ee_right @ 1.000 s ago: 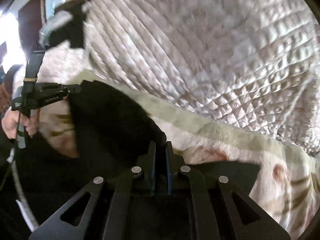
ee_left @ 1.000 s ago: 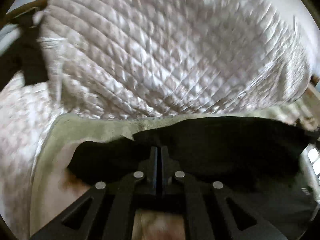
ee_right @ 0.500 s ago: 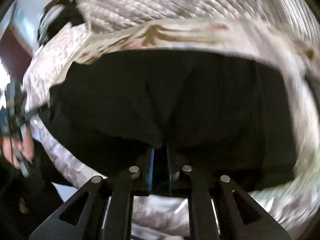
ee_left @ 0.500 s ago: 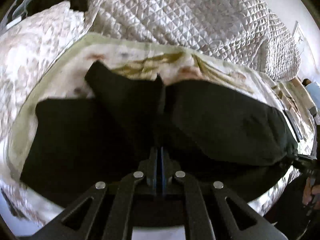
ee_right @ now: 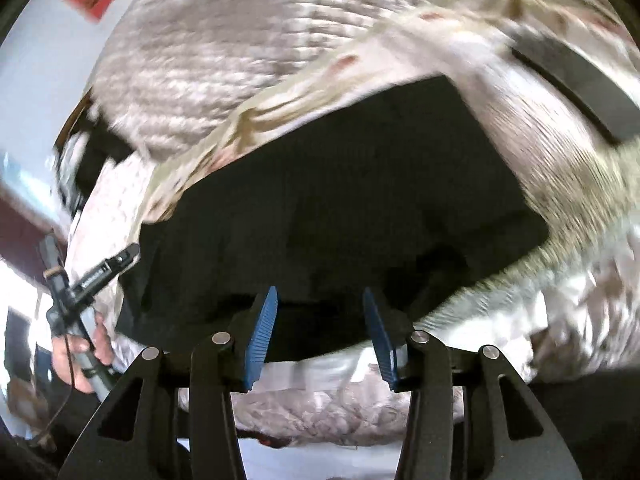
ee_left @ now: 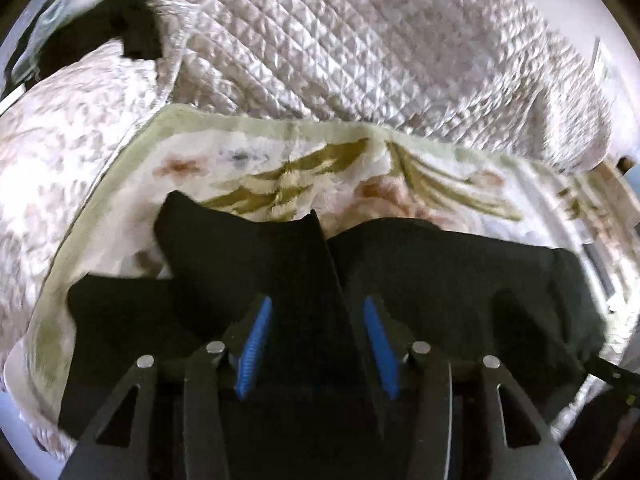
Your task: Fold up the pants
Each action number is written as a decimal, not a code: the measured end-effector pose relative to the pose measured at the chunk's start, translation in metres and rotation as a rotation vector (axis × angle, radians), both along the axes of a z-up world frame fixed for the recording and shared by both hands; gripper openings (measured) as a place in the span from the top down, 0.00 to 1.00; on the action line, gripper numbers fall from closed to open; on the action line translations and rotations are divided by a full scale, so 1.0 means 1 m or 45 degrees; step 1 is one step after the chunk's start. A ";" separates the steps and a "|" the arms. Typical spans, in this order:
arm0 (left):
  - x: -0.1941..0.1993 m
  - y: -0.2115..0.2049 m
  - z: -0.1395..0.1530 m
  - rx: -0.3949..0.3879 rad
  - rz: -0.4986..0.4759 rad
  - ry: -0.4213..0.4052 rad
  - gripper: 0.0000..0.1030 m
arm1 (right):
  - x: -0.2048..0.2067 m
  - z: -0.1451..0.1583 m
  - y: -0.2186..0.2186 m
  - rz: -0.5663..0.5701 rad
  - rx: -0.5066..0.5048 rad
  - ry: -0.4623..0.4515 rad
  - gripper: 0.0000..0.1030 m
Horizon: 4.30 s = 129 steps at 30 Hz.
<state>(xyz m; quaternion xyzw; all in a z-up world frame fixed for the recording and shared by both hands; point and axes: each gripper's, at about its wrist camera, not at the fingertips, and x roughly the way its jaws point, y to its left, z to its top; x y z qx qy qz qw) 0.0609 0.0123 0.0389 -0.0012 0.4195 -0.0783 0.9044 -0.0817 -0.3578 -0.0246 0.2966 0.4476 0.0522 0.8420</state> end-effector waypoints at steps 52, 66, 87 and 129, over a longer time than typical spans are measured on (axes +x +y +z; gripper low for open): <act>-0.065 0.147 -0.028 -0.341 0.702 -0.056 0.71 | 0.014 -0.004 -0.048 -0.400 0.063 -0.114 0.74; -0.103 0.145 0.030 -0.264 0.624 -0.212 0.94 | -0.008 0.010 -0.058 -0.426 0.090 -0.068 0.91; -0.052 0.154 0.023 -0.089 0.551 -0.062 0.34 | 0.023 0.065 -0.013 -0.216 -0.380 -0.223 0.70; -0.083 0.123 -0.022 -0.075 0.497 0.019 0.61 | 0.060 0.011 0.057 0.137 -0.508 -0.221 0.69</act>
